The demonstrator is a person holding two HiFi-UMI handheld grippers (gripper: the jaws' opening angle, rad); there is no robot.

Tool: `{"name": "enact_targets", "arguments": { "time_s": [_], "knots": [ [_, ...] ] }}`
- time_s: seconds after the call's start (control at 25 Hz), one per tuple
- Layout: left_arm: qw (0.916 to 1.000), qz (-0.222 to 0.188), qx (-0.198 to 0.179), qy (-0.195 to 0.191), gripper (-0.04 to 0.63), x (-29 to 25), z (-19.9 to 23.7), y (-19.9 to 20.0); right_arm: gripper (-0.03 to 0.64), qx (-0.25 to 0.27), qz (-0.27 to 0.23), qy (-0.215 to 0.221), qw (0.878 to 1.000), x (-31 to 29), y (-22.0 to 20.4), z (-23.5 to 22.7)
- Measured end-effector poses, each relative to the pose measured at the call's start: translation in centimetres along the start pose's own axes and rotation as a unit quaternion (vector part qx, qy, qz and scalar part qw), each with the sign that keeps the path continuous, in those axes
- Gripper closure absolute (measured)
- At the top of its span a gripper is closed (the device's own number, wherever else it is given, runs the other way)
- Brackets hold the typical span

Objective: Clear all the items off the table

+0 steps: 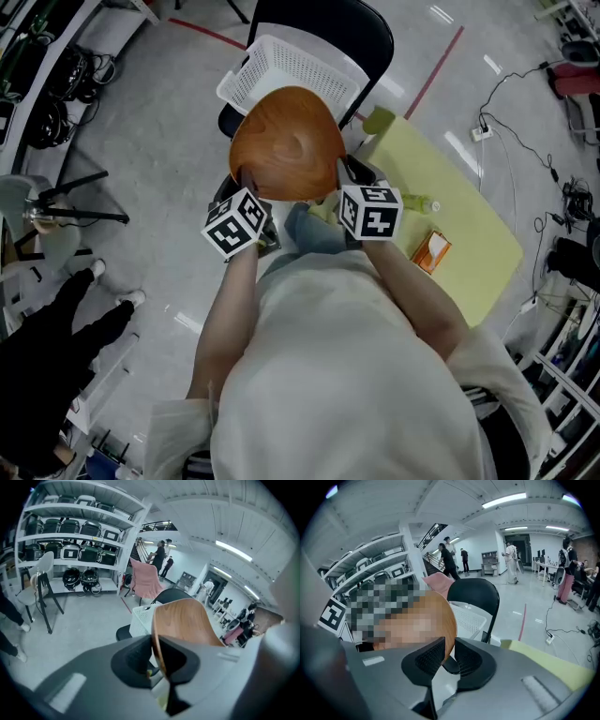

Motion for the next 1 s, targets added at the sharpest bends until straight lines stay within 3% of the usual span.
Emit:
{"name": "enact_targets", "arguments": {
  "time_s": [0.52,1.0],
  "knots": [
    [0.9998,0.014,-0.010,-0.001,0.569,-5.7,-3.0,3.2,0.552,-0.008,0.012,-0.004,1.000,-4.4,3.8,-3.6],
    [0.9987,0.031,-0.036,-0.016,0.568,-10.2,-4.8,4.5,0.552,-0.041,0.016,-0.017,0.999,-7.1,4.6,-6.0]
  ]
}}
Point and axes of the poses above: the fingertips, and each gripper's own axes: x backward along the fingers, z to its left, y out of its top, the point moved 9 cm from there along x, backward along the fingers, and after that the axes turned 14 degrees about y, right-handed, at the moved point
